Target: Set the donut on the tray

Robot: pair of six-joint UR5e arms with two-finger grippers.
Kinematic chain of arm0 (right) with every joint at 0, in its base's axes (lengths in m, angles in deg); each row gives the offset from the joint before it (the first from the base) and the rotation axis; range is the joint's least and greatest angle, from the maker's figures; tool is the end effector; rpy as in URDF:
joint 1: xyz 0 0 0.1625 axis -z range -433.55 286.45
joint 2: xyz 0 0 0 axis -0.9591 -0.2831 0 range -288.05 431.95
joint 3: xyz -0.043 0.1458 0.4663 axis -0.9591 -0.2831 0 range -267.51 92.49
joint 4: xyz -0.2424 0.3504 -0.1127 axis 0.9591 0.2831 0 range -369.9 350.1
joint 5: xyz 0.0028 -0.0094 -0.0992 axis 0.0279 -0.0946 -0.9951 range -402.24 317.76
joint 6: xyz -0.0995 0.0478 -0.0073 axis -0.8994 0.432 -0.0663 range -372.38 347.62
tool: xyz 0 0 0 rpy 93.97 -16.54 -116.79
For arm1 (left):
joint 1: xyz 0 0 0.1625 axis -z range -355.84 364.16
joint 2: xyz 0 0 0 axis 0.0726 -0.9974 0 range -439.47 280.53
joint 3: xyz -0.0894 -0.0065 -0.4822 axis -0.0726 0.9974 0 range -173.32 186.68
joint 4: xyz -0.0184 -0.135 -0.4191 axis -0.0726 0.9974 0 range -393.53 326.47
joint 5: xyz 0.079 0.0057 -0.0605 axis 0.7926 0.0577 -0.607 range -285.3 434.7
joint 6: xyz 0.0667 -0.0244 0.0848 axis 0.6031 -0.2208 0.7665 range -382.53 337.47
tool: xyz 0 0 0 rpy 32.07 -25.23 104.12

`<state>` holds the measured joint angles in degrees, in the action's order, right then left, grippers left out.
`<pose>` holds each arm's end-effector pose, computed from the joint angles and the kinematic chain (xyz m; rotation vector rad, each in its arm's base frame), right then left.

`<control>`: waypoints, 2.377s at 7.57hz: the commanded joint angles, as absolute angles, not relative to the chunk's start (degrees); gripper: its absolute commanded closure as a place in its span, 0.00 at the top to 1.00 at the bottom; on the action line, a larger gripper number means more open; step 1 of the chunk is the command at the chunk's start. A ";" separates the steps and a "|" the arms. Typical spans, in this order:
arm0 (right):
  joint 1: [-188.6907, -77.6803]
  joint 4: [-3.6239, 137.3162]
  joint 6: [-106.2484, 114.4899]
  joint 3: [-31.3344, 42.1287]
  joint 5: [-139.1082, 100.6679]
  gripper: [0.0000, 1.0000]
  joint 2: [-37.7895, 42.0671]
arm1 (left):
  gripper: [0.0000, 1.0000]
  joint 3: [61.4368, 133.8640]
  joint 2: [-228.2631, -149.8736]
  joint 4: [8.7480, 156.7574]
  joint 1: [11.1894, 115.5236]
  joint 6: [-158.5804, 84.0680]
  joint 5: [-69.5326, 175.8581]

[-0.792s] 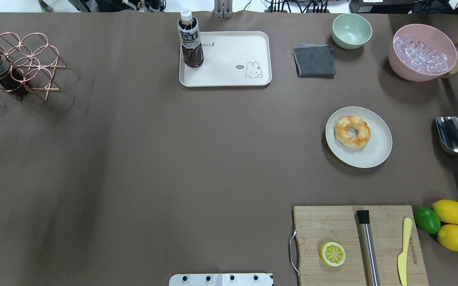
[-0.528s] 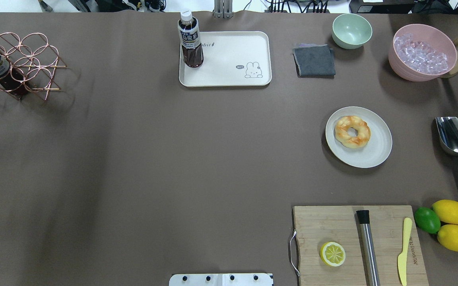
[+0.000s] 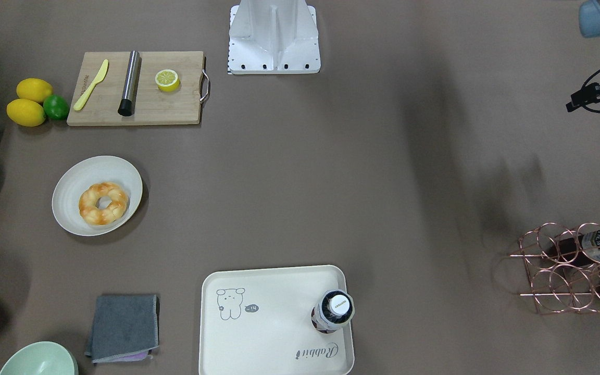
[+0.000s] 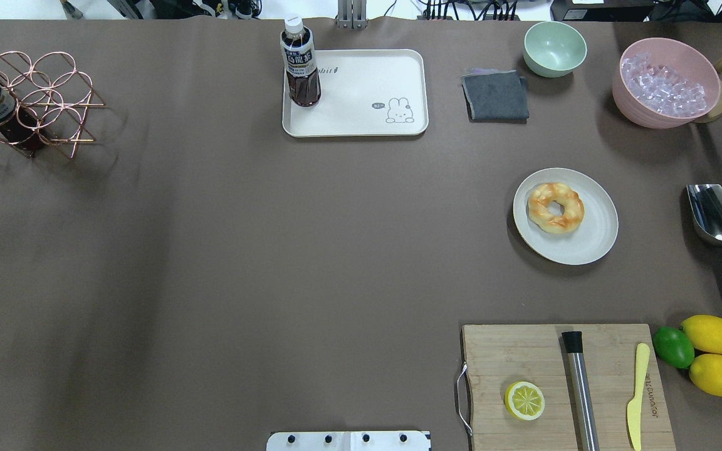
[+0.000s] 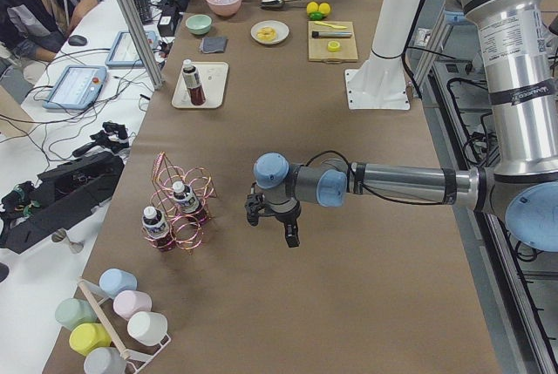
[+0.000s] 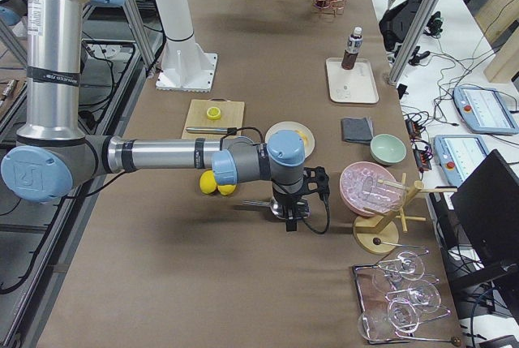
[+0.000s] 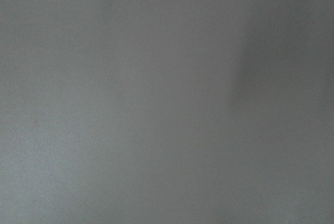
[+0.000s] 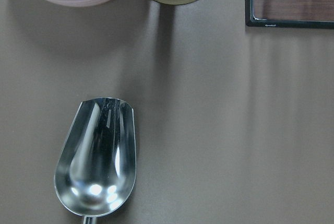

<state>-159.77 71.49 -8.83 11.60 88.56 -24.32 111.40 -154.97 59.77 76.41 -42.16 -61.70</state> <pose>0.0291 -0.4833 0.6915 0.1456 -0.7206 -0.0750 0.0717 -0.3985 0.7058 -0.2046 0.7854 -0.0062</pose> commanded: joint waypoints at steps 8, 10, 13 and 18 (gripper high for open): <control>-159.95 68.94 -7.04 12.95 93.03 1.00 -25.88 | 0.98 111.44 -154.27 59.81 76.41 -42.04 -61.62; -154.45 68.94 9.32 13.91 93.02 1.00 -22.56 | 0.98 111.45 -154.18 59.90 76.41 -42.04 -61.62; -142.23 63.43 24.79 13.92 88.47 1.00 -19.64 | 0.98 111.62 -154.27 59.81 76.41 -42.04 -61.62; -130.44 42.19 46.52 6.73 84.68 1.00 -19.02 | 0.98 111.80 -154.36 59.81 76.41 -42.13 -61.62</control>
